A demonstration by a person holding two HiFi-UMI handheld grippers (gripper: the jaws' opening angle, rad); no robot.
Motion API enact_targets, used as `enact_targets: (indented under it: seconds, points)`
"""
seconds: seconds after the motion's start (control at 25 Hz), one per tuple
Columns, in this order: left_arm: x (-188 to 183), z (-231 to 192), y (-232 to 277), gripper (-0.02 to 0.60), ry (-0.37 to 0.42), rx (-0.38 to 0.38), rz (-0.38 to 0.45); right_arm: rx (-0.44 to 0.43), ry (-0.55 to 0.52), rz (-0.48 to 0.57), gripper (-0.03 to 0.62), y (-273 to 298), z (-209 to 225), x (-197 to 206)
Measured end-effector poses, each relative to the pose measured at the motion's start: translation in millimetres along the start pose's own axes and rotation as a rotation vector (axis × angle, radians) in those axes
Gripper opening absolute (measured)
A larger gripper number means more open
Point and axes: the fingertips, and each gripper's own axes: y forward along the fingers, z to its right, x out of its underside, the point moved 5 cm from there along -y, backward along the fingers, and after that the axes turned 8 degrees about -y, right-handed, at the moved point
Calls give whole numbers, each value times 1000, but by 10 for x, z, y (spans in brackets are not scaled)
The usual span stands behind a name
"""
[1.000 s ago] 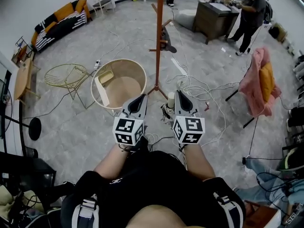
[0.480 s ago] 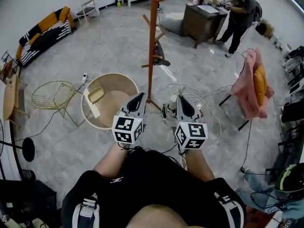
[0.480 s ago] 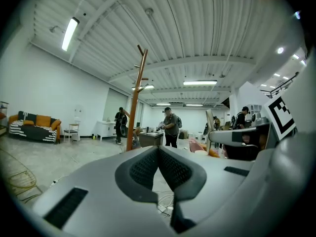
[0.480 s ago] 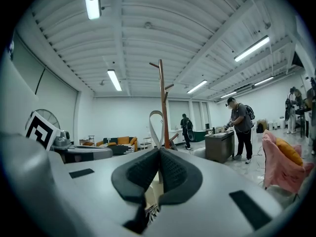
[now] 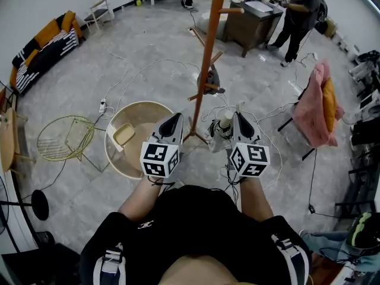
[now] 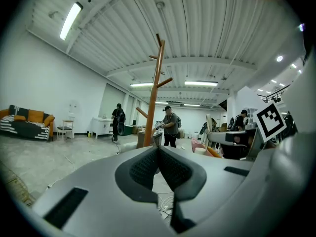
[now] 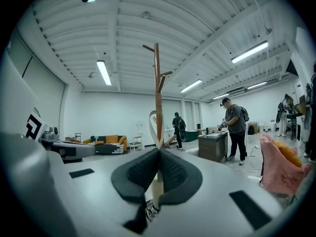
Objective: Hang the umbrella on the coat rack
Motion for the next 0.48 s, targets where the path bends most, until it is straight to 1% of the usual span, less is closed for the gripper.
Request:
enact_targets:
  seconds: [0.2,0.36,0.48]
  points:
    - [-83,-523,188,17,-22,-8,-12,3,-7,-31,20,624,-130,52]
    - [-50,-753,403,18,-22,-16,-26,-10,-3,-79,18,1021,-136,273]
    - [-98,-846,604,17,-18,-18,-26,-23,-6,-109,19,1295,-83,393]
